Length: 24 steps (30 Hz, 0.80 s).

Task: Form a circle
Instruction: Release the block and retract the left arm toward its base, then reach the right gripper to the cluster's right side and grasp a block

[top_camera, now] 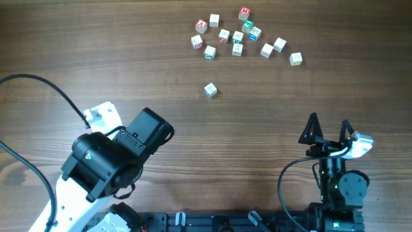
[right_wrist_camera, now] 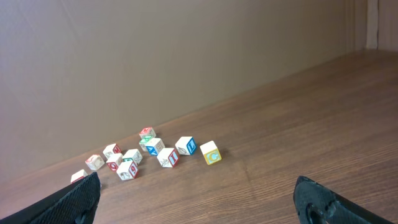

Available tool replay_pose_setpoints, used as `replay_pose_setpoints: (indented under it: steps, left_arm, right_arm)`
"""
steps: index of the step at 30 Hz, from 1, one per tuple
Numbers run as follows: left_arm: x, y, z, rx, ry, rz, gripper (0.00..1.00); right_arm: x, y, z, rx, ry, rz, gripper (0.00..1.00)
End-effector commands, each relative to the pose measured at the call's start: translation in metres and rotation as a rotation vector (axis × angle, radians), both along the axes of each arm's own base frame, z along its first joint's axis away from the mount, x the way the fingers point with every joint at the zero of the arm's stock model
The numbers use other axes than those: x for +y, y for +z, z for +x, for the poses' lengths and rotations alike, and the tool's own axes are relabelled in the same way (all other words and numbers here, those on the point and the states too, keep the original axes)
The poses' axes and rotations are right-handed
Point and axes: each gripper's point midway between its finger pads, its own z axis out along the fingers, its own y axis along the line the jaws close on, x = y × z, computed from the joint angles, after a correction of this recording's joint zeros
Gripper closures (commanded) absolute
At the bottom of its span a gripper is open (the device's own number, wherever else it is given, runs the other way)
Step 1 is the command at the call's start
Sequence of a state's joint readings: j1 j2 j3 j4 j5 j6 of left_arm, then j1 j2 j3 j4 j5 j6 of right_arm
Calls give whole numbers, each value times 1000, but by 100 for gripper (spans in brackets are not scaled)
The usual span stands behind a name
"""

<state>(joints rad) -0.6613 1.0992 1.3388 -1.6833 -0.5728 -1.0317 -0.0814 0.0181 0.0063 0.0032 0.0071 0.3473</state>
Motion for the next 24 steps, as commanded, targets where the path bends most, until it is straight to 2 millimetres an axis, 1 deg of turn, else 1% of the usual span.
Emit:
replay_pose_setpoints:
  steps: [1,6,8,9,12,13,15,19,20,23,24]
  left_arm:
    - [-1,-2,-2,2,11,-16,0]
    - [-1,-2,-2,2,11,-16,0]
    - [-1,-2,-2,2,11,-16,0]
    - [-1,-2,-2,2,11,-16,0]
    - [-1,-2,-2,3,11,-16,0]
    - [-1,-2,-2,3,11,-16,0]
    - [-1,-2,-2,2,11,-16,0]
    - [-1,-2,-2,2,11,-16,0]
    - [-1,-2,-2,2,11,-16,0]
    - [-1,-2,-2,2,11,-16,0]
    - [-1,-2,-2,3,11,-16,0]
  right_arm:
    - [2,1,0,-4,9,0,0]
    - [2,1,0,-5,9,1,0]
    - [2,1,0,-7,9,33,0]
    - [3,1,0,-12,16,107,0]
    - [34,2,0,-4,189,490,0]
    - [40,3,-1,5,224,592,1]
    - [47,4,-2,22,258,798,0]
    - [38,3,-1,12,201,1009,0]
    - [41,3,-1,21,216,1040,0]
    - [58,8,-5,53,314,1039,0]
    - [64,15,-7,40,367,964,0]
